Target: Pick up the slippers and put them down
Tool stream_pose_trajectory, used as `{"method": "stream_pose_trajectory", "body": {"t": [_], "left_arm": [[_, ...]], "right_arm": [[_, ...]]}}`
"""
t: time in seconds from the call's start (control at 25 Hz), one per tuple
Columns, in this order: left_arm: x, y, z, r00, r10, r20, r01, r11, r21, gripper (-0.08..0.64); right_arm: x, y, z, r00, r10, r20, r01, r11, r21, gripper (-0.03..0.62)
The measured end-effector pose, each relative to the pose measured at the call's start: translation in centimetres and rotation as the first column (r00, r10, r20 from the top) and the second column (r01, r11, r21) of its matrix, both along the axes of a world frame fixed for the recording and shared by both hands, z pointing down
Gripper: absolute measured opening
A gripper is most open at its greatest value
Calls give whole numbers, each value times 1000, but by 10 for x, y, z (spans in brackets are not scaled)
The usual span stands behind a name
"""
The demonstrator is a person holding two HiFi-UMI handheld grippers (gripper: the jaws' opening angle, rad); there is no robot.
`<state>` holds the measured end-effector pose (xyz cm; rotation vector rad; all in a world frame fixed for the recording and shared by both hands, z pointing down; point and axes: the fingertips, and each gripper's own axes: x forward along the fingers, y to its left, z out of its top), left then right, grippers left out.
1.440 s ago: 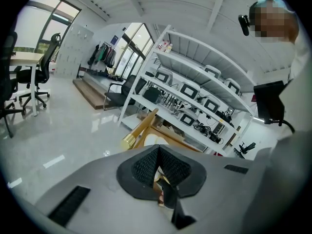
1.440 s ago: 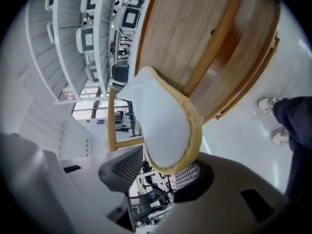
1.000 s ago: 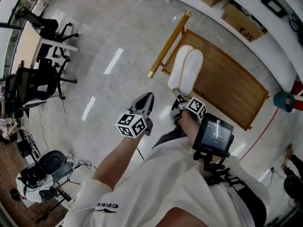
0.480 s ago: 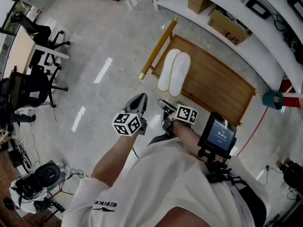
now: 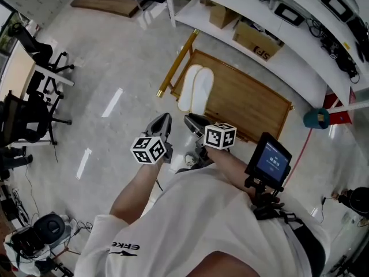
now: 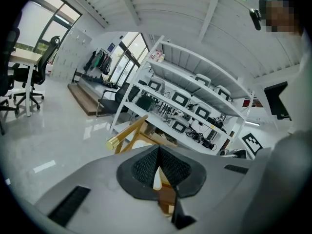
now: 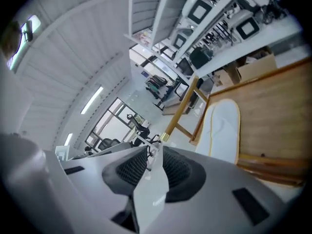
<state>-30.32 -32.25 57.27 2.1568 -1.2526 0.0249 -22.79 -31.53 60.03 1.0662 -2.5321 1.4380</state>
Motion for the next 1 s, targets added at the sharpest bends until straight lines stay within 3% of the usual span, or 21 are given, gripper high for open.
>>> {"method": "stream_pose_trajectory", "body": {"t": [0.2, 0.48, 1.0], "left_arm": [[10, 10, -10, 1000, -2, -23, 3, 999, 38, 4], [25, 16, -26, 1000, 31, 2, -31, 996, 86, 3], [110, 44, -50, 996, 80, 48, -85, 988, 131, 3]], "right_arm": [[20, 7, -24, 985, -10, -170, 31, 992, 123, 66], [44, 16, -50, 920, 9, -392, 92, 967, 239, 49], [120, 51, -78, 895, 29, -445, 111, 952, 284, 45]]}}
